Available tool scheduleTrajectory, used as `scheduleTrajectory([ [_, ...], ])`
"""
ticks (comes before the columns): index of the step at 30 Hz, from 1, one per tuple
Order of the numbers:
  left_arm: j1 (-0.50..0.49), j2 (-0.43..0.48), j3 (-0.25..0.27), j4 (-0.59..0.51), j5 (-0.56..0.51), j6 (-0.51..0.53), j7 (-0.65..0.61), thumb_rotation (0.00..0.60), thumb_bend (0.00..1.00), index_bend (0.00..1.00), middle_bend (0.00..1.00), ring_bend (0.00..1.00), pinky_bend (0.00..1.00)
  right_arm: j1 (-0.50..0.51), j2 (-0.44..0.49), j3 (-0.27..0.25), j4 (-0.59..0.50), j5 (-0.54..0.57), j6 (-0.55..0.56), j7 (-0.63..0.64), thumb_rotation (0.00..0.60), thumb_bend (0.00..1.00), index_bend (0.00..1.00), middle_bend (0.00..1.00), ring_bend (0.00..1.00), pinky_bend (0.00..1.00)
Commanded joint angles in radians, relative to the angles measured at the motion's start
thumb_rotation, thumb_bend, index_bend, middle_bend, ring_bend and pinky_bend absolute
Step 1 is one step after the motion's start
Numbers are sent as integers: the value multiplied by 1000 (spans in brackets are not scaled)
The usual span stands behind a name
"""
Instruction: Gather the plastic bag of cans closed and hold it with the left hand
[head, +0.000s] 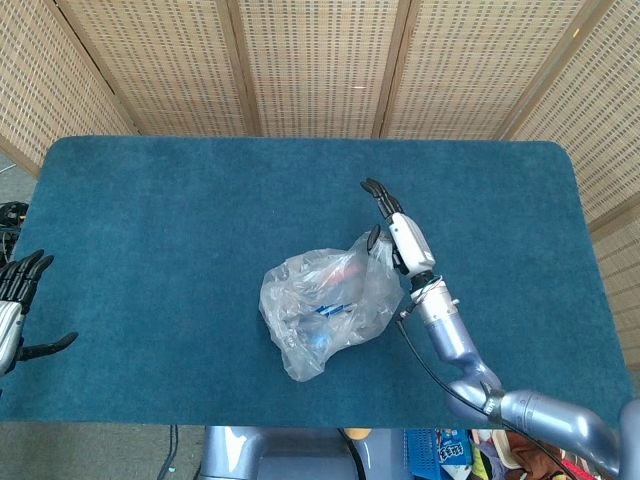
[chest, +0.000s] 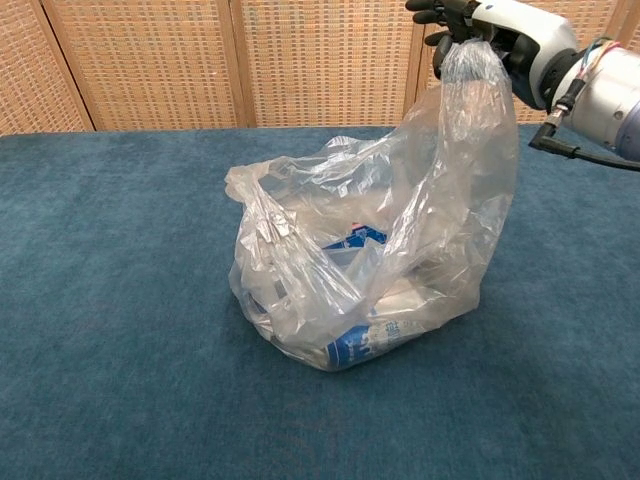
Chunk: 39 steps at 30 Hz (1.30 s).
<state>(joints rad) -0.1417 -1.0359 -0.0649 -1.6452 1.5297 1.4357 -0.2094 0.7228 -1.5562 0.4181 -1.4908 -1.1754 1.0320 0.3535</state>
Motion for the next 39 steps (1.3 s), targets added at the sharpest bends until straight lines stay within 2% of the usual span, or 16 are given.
scheduleTrajectory([
  [1, -43, 32, 37, -15, 85, -59, -180, 600, 126, 0, 0, 0, 0, 0, 17, -7, -10, -19, 15, -30, 600, 982, 47, 38, 0, 5],
  [3, -79, 66, 69, -34, 129, -121, -337, 600, 128, 0, 0, 0, 0, 1, 26, -9, -16, -24, 20, -51, 600, 983, 47, 38, 0, 5],
  [9, -268, 166, 175, -74, 305, -329, -942, 600, 145, 0, 0, 0, 0, 4, 42, -10, -40, -21, 27, -89, 600, 986, 45, 38, 0, 5],
  [11, -331, 174, 205, -64, 363, -361, -1109, 600, 147, 0, 0, 0, 0, 5, 44, -8, -47, -13, 27, -99, 600, 985, 44, 38, 0, 5],
  [13, -378, 165, 224, -46, 400, -371, -1218, 600, 149, 0, 0, 0, 0, 7, 45, -6, -53, -3, 26, -108, 600, 986, 44, 38, 0, 5],
  [18, -446, 119, 234, -33, 399, -388, -1343, 600, 154, 8, 0, 0, 69, 12, 48, -6, -61, 11, 22, -128, 600, 985, 43, 38, 0, 5],
  [24, -534, 98, 272, -48, 386, -449, -1487, 600, 172, 107, 11, 12, 166, 22, 49, 2, -63, 33, 15, -140, 600, 985, 42, 38, 0, 5],
  [31, -660, 66, 319, -38, 406, -500, -1698, 600, 170, 131, 29, 27, 195, 31, 46, 12, -55, 55, 10, -143, 600, 985, 43, 38, 0, 5],
  [39, -756, -13, 328, -9, 400, -502, -1873, 600, 155, 123, 51, 51, 201, 41, 40, 12, -55, 58, 8, -150, 600, 984, 43, 38, 0, 5],
])
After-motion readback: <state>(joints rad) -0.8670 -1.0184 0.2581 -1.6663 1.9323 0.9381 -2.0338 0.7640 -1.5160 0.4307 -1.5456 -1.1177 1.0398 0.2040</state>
